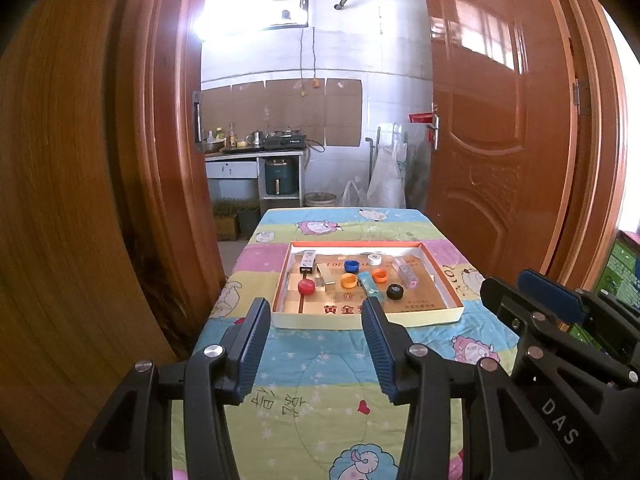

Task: Organize rigid objects

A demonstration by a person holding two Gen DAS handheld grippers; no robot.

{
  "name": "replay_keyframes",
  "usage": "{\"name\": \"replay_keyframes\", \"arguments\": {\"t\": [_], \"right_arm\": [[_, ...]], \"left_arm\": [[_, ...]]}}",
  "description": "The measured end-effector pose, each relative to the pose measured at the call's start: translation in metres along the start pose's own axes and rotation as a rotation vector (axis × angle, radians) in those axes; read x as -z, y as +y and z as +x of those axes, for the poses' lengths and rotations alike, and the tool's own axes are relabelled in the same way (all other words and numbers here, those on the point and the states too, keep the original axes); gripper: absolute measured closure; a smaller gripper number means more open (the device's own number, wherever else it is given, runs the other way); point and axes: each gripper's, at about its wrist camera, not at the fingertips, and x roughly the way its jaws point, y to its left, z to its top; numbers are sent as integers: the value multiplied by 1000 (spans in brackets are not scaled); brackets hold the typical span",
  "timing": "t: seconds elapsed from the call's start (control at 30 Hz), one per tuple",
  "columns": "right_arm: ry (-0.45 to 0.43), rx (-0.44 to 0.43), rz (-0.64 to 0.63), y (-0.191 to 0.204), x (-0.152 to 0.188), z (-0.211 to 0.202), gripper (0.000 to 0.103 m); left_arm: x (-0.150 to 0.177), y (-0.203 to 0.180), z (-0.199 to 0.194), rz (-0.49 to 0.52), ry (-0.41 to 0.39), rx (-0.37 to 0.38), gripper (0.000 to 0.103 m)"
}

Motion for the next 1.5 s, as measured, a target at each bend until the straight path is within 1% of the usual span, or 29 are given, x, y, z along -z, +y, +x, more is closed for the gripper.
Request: {"name": "replay_keyframes", "arguments": {"t": [1.5], "right_arm": [[0,-3,-3,2,0,-3,69]], "left_arm": [[2,1,-4,-8,6,-1,56]]}}
